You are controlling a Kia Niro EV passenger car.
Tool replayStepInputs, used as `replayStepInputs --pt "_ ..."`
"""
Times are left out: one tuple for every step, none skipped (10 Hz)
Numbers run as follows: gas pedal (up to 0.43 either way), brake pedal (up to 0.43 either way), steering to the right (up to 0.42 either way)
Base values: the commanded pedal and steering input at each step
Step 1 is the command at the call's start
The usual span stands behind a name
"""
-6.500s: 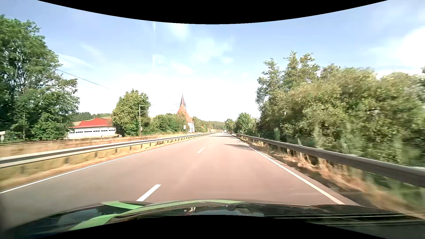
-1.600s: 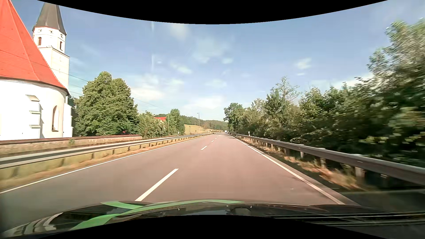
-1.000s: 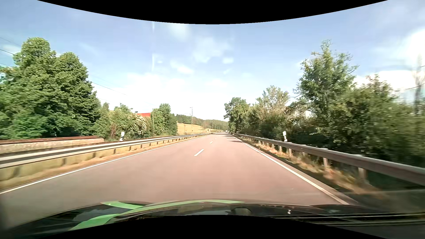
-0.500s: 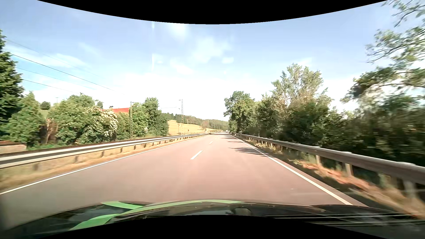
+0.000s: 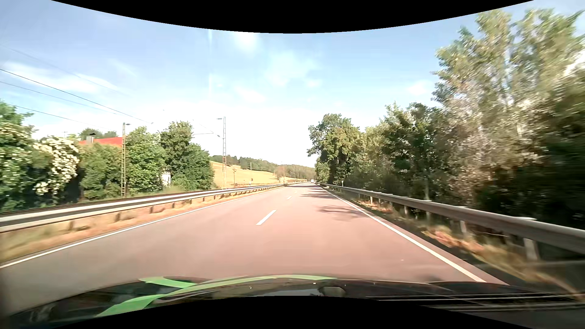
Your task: Follow the waypoints while adhering to traffic rules and regulations
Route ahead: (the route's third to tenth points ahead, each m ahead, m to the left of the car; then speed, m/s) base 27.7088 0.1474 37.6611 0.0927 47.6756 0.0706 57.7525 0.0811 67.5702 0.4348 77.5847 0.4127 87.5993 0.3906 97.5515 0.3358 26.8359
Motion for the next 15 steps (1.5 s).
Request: replayStepInputs --pt "0.299 0.000 -0.002" --pt "0.311 0.000 -0.002" --pt "0.311 0.000 -0.002" --pt "0.311 0.000 -0.002" --pt "0.311 0.000 -0.001" --pt "0.299 0.000 -0.001" --pt "0.260 0.000 -0.002" --pt "0.260 0.000 -0.002" --pt "0.260 0.000 -0.002" --pt "0.260 0.000 -0.001" --pt "0.268 0.000 -0.002" --pt "0.280 0.000 -0.001" --pt "0.287 0.000 -0.001" --pt "0.299 0.000 -0.001" --pt "0.299 0.000 -0.002"
